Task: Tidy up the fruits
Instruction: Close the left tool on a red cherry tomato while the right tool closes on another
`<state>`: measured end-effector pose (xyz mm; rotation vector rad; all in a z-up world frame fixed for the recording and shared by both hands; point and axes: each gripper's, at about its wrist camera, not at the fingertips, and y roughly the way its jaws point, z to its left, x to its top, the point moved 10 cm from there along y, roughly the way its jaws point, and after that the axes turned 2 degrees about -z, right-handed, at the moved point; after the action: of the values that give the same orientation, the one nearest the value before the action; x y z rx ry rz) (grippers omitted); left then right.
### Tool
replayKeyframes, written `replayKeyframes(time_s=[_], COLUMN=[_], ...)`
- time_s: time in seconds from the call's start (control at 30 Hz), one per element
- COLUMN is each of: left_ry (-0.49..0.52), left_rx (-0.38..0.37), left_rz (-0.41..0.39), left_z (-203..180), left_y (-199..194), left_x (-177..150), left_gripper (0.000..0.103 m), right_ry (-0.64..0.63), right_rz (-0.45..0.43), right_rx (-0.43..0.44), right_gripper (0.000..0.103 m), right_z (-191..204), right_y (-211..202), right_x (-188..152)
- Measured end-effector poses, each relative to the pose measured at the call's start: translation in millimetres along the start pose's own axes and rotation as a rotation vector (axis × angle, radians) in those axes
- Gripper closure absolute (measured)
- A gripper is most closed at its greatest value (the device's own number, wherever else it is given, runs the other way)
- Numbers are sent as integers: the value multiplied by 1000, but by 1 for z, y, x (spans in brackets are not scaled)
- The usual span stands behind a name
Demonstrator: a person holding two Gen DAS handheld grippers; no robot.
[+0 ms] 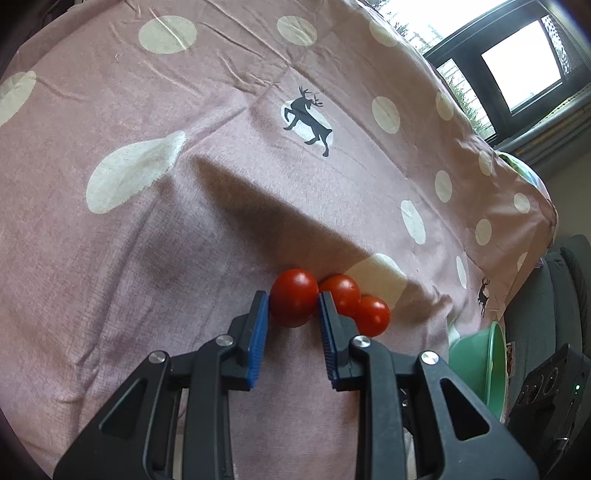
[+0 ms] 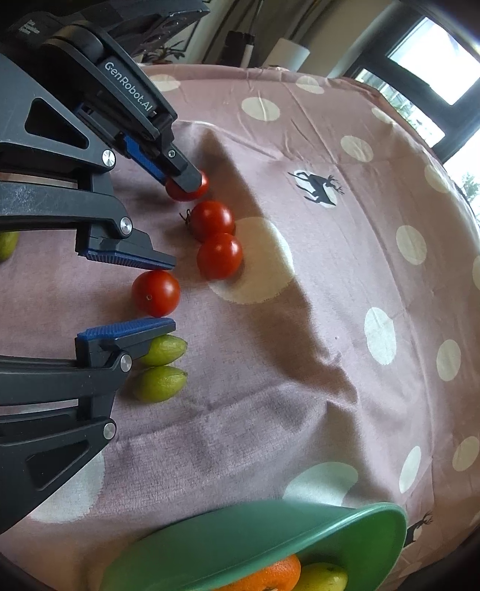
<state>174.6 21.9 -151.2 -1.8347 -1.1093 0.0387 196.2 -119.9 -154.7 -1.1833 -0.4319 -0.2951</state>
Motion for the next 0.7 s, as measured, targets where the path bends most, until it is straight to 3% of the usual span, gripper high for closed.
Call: replayKeyframes(time_s=[0.43,0.7], left_ry=[41,90], left_rx=[11,-1], left_rz=[-19,-65], left_z=[-9,-23], left_y=[-7,-29], left_x=[-3,-3], left_gripper=[76,76], right_ry=[-14,11], right_rz=[-3,-69], right_rx=[-12,26], right_gripper=[75,75], right_z=[1,-1], right_y=[7,-17], right_x=[2,11])
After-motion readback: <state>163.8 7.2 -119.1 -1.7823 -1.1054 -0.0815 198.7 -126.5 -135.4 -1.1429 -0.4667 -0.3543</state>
